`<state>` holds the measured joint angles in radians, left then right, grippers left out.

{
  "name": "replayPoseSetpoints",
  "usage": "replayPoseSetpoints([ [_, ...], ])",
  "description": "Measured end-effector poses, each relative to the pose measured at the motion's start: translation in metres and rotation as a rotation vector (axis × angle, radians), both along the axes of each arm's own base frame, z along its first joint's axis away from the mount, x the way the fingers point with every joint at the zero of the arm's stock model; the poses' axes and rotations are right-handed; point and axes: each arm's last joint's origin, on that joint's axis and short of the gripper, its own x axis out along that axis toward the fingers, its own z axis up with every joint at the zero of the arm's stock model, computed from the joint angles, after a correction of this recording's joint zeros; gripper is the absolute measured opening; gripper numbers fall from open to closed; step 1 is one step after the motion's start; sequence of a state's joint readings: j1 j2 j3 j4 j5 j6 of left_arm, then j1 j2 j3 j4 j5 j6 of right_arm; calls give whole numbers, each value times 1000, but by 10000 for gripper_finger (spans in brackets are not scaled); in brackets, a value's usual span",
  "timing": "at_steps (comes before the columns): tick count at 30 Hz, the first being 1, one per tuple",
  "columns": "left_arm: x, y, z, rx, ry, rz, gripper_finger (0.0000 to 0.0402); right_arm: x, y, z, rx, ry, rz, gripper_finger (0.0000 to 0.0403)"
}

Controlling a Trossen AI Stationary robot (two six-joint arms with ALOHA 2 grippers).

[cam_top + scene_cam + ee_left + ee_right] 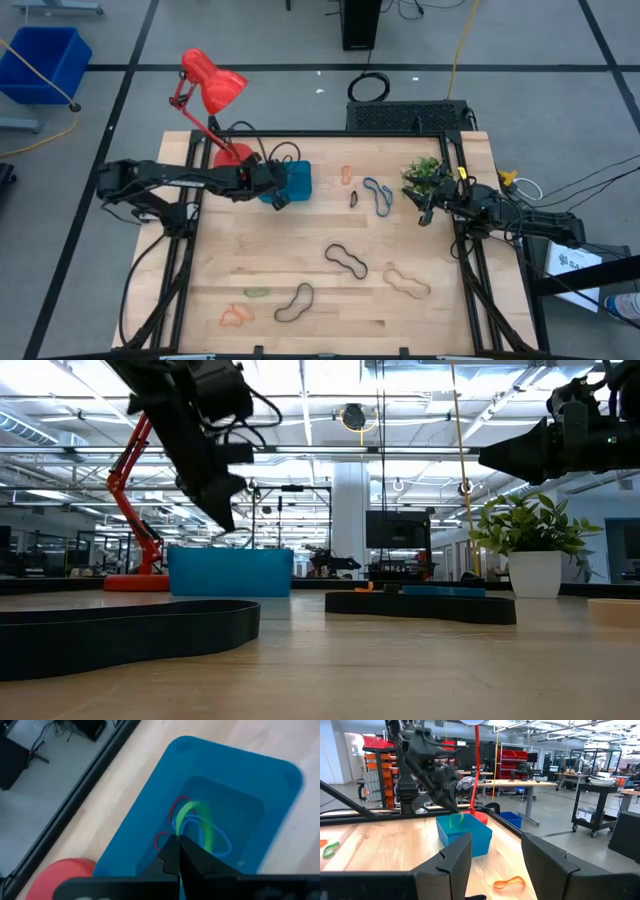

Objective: Pick and place rubber bands into bin
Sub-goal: Put the green rubber band into the blue bin

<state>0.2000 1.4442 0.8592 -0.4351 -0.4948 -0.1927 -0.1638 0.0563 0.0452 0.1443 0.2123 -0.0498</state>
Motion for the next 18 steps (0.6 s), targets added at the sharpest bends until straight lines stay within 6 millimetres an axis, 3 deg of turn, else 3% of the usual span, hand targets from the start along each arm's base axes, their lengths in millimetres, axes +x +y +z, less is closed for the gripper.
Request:
replayPoseSetpoints([
  [7, 5, 8, -17, -30, 52, 19, 2, 0, 0, 0, 0, 3, 0, 169],
  [18, 7, 9, -19, -93, 37, -18, 6, 0, 0, 0, 1, 4, 0, 169],
])
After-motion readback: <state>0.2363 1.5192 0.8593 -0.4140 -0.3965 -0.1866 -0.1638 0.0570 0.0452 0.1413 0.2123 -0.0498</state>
